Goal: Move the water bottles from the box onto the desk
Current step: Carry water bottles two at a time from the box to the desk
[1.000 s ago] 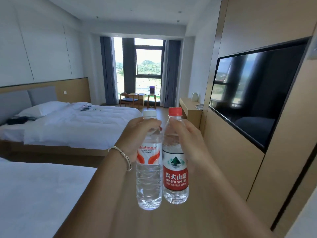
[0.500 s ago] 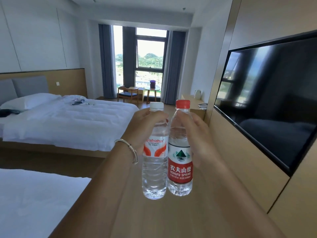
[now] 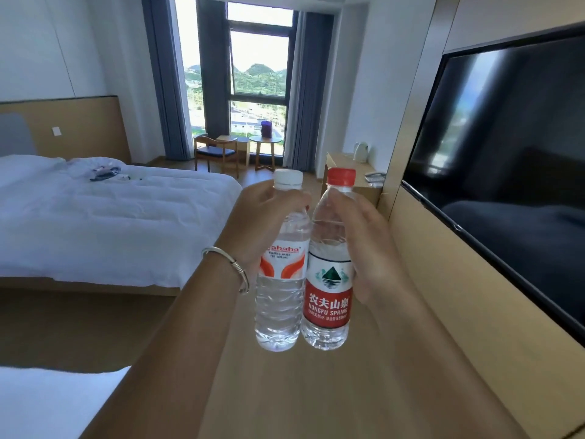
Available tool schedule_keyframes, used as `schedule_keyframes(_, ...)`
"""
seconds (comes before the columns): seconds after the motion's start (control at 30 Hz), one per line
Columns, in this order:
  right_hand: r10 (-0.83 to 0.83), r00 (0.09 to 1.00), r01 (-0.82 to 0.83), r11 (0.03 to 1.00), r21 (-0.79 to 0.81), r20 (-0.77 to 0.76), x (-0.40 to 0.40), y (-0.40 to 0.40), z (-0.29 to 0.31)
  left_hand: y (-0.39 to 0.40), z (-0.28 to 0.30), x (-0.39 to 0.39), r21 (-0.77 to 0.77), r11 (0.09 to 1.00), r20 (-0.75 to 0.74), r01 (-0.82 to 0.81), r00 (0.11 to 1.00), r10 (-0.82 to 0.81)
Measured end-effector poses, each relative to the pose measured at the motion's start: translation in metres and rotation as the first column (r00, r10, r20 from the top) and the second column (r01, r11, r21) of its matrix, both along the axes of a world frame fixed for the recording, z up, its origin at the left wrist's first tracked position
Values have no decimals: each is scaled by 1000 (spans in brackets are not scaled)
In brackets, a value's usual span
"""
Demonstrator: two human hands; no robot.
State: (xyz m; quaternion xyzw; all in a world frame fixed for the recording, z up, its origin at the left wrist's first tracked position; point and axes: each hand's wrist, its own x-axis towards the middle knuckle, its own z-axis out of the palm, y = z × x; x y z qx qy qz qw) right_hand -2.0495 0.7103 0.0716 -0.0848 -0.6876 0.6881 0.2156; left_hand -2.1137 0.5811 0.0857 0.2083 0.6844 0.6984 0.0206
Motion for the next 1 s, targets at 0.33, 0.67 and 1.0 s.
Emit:
schedule_keyframes(0.33, 89, 996, -88, 995, -46, 14, -181, 77, -30, 71, -27, -174, -24, 998, 39, -52, 998, 53)
schedule_keyframes(0.67, 142, 990, -142, 990, 24, -2, -374, 192, -22, 182, -24, -356, 14, 990, 37, -137, 990, 136)
schedule_keyframes(1.0, 105, 993, -106, 994, 15, 51, -556, 256, -52, 247, -58, -542, 7, 996, 39, -87, 996, 86)
